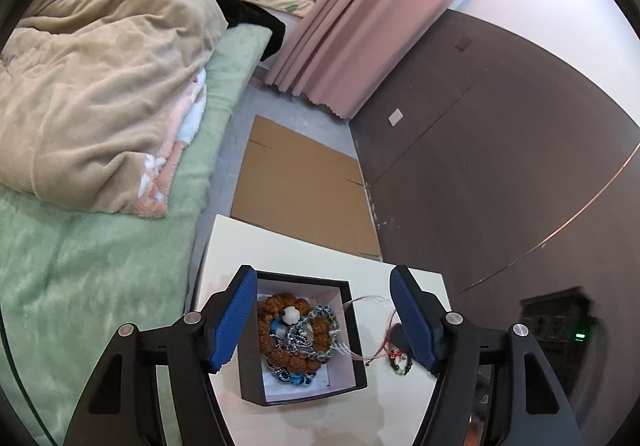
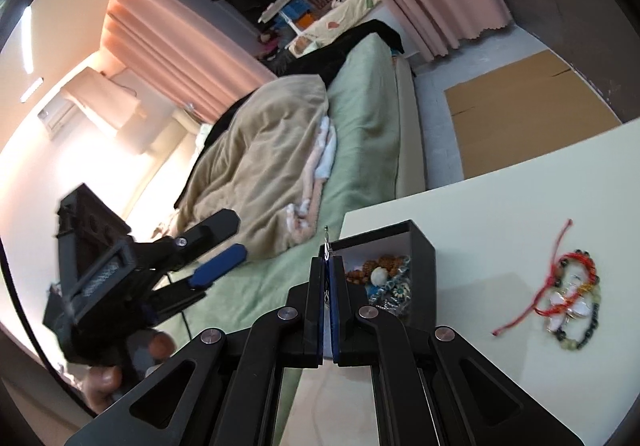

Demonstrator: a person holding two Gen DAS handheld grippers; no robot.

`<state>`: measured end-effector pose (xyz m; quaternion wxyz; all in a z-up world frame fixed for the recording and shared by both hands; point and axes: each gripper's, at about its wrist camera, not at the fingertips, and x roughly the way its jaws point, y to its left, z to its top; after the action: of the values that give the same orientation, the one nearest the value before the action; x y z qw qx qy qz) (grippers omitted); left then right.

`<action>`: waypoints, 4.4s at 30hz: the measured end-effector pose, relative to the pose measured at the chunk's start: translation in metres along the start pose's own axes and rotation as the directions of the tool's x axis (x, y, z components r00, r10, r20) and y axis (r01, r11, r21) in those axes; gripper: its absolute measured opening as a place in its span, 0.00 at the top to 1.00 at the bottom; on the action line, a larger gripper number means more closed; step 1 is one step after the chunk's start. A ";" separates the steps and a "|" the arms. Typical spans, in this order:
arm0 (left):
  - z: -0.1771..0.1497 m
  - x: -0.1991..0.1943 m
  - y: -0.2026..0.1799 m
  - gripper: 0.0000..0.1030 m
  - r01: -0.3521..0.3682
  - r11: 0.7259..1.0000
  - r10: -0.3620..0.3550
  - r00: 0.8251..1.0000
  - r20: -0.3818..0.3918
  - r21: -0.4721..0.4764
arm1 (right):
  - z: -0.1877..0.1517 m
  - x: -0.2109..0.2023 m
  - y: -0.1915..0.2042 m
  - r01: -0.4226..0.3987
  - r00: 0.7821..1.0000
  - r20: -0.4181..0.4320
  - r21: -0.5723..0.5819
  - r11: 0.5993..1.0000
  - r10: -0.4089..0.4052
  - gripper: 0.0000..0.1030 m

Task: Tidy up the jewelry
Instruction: 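Release the grey bracelet into the box with the left tool while the right tool lifts toward the box, then move both open tools toward the red string and bead bracelets, then grasp the red string bracelet with the left tool and lift it, then carry the red bracelet over the box with the left tool while the right grasps the white butterfly charm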

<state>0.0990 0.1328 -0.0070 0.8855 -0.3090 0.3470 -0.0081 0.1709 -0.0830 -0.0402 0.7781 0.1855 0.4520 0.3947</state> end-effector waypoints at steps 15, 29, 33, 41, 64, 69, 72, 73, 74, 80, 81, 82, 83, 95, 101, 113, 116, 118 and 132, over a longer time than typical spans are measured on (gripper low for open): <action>-0.014 0.004 -0.020 0.32 0.007 0.999 -0.006 1.000 -0.027 0.050 | -0.006 -0.052 -0.035 0.134 0.989 0.041 0.108 0.985 -0.139 0.34; -0.045 0.025 -0.069 0.32 0.012 0.985 0.002 0.997 -0.082 0.173 | -0.013 -0.105 -0.073 0.237 0.968 0.042 0.184 0.954 -0.249 0.10; -0.055 0.035 -0.084 0.32 0.007 0.977 0.014 0.995 -0.100 0.212 | -0.017 -0.116 -0.082 0.249 0.964 0.040 0.202 0.947 -0.262 0.09; -0.069 0.061 -0.112 0.32 -0.003 0.960 0.044 0.989 -0.143 0.282 | -0.018 -0.143 -0.107 0.241 0.959 0.081 0.273 0.931 -0.272 0.09; -0.107 0.164 -0.170 0.72 -0.053 0.927 0.188 0.923 -0.337 0.371 | -0.007 -0.156 -0.178 0.356 0.922 -0.025 0.443 0.823 -0.385 0.24; -0.110 0.183 -0.178 0.77 -0.091 0.914 0.239 0.908 -0.344 0.395 | -0.005 -0.168 -0.188 0.345 0.923 -0.014 0.471 0.812 -0.384 0.24; -0.111 0.194 -0.179 0.77 -0.125 0.901 0.282 0.896 -0.343 0.415 | -0.005 -0.173 -0.193 0.338 0.925 -0.013 0.483 0.808 -0.379 0.24; -0.111 0.198 -0.179 0.77 -0.133 0.899 0.292 0.892 -0.346 0.417 | -0.005 -0.174 -0.194 0.335 0.926 -0.011 0.485 0.808 -0.377 0.24; -0.112 0.201 -0.179 0.77 -0.141 0.897 0.301 0.888 -0.349 0.418 | -0.005 -0.176 -0.194 0.332 0.927 -0.009 0.487 0.808 -0.375 0.24; -0.119 0.213 -0.176 0.89 -0.192 0.878 0.361 0.868 -0.342 0.439 | -0.002 -0.182 -0.196 0.351 0.917 -0.006 0.485 0.801 -0.398 0.24; -0.119 0.213 -0.174 0.92 -0.195 0.881 0.359 0.869 -0.339 0.432 | -0.001 -0.180 -0.196 0.351 0.917 -0.007 0.483 0.802 -0.398 0.24; -0.118 0.212 -0.173 0.93 -0.196 0.882 0.357 0.872 -0.335 0.429 | -0.001 -0.180 -0.195 0.351 0.918 -0.008 0.481 0.803 -0.397 0.24; -0.118 0.210 -0.172 0.93 -0.200 0.880 0.360 0.873 -0.329 0.431 | 0.000 -0.179 -0.195 0.351 0.918 -0.009 0.479 0.804 -0.395 0.24; -0.093 0.164 -0.168 0.93 -0.186 0.898 0.307 0.914 -0.264 0.399 | 0.003 -0.154 -0.181 0.310 0.945 -0.036 0.428 0.849 -0.326 0.37; -0.077 0.131 -0.156 0.93 -0.165 0.918 0.259 0.938 -0.231 0.361 | 0.001 -0.129 -0.167 0.257 0.966 -0.067 0.394 0.882 -0.251 0.46; -0.061 0.082 -0.121 0.93 -0.068 0.967 0.111 0.980 -0.166 0.245 | -0.005 -0.083 -0.135 0.223 0.972 -0.134 0.276 0.935 -0.193 0.58; -0.055 0.072 -0.119 0.93 -0.043 0.969 0.083 0.984 -0.155 0.243 | -0.005 -0.071 -0.126 0.236 0.968 -0.142 0.238 0.942 -0.207 0.58; -0.050 0.063 -0.117 0.93 -0.034 0.970 0.069 0.988 -0.138 0.241 | -0.004 -0.064 -0.120 0.260 0.961 -0.153 0.205 0.944 -0.231 0.58; -0.031 0.035 -0.075 0.93 -0.016 0.988 0.033 0.994 -0.107 0.155 | -0.008 -0.014 -0.100 0.484 0.850 -0.224 -0.028 0.875 -0.477 0.58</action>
<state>0.1208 0.0475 -0.0047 0.8865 -0.2346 0.3968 -0.0410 0.2047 -0.1566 -0.1010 0.7931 0.0324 0.5745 0.1995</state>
